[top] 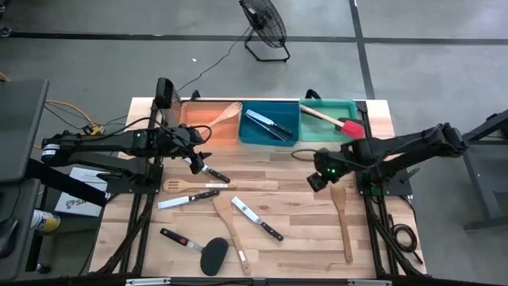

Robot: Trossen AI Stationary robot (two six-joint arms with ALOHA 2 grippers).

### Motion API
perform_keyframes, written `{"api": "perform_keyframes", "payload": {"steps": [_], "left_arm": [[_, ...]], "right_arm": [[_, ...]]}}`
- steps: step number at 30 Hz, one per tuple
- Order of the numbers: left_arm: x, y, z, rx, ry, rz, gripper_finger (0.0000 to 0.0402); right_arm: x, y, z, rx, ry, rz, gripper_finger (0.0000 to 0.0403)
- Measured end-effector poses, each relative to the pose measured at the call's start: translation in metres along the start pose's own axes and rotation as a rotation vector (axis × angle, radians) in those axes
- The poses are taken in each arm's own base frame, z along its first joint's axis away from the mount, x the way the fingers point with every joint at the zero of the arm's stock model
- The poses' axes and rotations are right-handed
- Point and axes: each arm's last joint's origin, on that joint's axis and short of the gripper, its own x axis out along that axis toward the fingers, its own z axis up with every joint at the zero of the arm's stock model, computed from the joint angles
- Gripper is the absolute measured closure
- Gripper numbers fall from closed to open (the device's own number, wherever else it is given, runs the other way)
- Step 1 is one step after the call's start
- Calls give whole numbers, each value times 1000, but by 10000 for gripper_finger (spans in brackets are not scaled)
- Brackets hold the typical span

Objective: Pick & Place Kitchen Items
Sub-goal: Put the wooden serving spoon into the orange bin

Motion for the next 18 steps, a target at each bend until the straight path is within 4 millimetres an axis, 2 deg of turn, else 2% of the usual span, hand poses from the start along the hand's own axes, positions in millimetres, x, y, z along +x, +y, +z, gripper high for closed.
{"api": "perform_keyframes", "payload": {"steps": [11,18], "left_arm": [[0,0,0,0,0,0,144],[0,0,0,0,1,0,144]], "right_arm": [[5,6,-42,111,24,-102,187],[19,12,-64,168,58,-175,187]]}}
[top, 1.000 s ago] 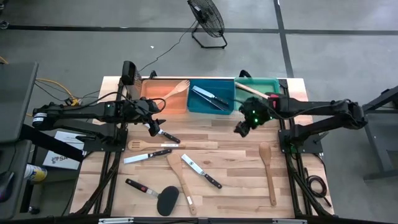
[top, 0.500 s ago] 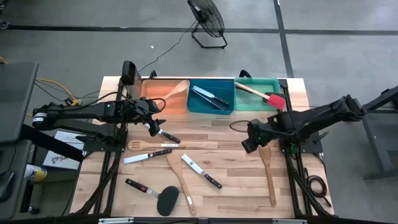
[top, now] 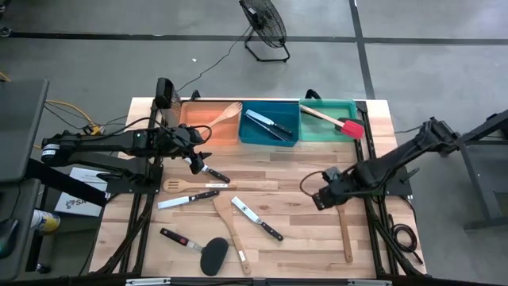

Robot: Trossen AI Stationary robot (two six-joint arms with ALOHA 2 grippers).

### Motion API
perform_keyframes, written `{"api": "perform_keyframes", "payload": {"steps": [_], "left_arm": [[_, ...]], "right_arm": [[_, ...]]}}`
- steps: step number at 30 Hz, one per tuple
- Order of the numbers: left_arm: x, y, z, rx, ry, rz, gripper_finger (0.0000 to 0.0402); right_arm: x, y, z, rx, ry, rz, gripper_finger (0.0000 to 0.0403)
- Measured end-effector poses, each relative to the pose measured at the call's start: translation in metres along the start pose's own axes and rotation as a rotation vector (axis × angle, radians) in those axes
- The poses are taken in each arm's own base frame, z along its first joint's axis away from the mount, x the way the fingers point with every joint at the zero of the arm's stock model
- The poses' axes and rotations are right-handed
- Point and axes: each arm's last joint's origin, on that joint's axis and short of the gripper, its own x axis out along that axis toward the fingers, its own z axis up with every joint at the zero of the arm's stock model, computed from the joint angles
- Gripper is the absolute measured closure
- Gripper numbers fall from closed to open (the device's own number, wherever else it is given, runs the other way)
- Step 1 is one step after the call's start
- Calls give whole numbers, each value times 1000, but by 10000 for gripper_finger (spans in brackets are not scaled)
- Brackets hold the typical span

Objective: Pick & Place Kitchen Items
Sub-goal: Put the wooden serving spoon into the orange bin

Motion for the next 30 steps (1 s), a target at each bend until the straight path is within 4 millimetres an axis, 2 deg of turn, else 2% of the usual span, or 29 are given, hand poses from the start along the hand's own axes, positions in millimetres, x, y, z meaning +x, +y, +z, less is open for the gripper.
{"api": "perform_keyframes", "payload": {"steps": [10,19,24,30], "left_arm": [[0,0,0,0,0,0,144],[0,0,0,0,-2,0,144],[0,0,1,5,-8,-2,144],[0,0,1,4,-12,-3,144]], "right_arm": [[29,4,-33,93,49,-154,187],[48,-1,-60,176,38,-280,189],[52,-7,-65,215,15,-297,201],[66,-18,-61,222,1,-313,217]]}}
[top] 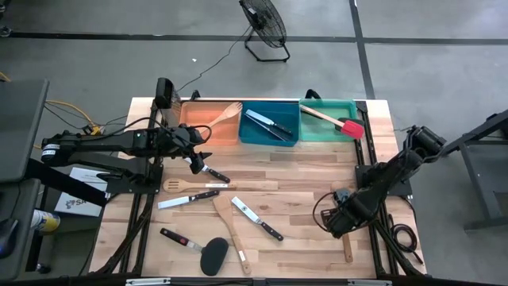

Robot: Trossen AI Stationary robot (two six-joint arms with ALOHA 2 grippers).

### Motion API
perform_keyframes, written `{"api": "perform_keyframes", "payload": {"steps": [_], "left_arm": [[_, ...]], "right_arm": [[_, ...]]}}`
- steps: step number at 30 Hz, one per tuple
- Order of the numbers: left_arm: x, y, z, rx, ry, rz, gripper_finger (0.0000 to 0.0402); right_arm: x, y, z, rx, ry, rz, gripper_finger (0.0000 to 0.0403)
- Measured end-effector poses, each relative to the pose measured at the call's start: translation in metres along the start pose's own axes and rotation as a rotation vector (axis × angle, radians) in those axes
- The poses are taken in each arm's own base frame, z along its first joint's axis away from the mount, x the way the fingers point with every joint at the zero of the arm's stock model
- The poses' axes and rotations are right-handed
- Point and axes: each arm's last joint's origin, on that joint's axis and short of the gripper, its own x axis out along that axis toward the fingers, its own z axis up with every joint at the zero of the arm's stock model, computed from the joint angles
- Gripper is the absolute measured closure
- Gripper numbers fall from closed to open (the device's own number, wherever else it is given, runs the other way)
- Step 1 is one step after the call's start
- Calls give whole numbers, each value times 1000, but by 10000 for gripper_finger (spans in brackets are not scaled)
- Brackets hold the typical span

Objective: Pick & Place Kitchen Items
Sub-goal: Put the wooden serving spoon into the orange bin

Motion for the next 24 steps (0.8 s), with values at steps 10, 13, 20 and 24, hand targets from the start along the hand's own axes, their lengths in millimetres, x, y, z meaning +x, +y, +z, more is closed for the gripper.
{"api": "perform_keyframes", "payload": {"steps": [10,13,20,24], "left_arm": [[0,0,0,0,-1,0,144],[0,0,0,0,-1,0,144],[0,0,0,0,0,0,144],[0,0,0,0,0,0,144]], "right_arm": [[16,-6,7,31,-32,-4,220],[20,-7,8,32,-21,-4,220],[34,-11,13,46,-11,18,220],[38,-14,15,50,-15,12,220]]}}
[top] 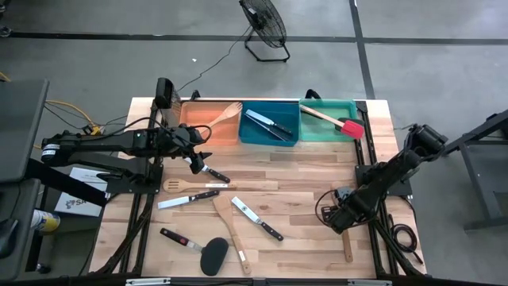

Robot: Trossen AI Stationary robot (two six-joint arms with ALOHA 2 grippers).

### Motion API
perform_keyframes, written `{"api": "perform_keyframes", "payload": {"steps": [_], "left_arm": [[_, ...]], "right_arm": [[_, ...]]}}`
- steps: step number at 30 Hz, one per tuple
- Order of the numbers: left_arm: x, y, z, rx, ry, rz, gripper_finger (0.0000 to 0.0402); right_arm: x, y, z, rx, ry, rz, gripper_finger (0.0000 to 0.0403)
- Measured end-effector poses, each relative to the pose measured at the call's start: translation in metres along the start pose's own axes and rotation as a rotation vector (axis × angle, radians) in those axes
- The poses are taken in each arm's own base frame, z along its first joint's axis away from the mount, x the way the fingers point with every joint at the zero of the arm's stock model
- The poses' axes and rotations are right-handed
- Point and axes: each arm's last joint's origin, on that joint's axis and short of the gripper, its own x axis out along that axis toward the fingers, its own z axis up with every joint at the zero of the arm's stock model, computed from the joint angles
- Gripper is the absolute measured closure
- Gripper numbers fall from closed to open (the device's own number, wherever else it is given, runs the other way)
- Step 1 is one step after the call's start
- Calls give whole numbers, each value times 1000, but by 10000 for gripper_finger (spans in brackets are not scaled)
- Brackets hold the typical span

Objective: Pick & Place Kitchen Items
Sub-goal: Put the wooden serving spoon into the orange bin

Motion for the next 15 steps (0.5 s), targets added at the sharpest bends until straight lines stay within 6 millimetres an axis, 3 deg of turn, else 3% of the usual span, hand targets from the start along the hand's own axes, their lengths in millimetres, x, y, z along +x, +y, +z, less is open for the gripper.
{"api": "perform_keyframes", "payload": {"steps": [8,15], "left_arm": [[0,0,0,1,1,0,144],[0,0,0,1,3,1,144]], "right_arm": [[5,-1,1,5,25,21,225],[6,0,0,23,30,24,265]]}}
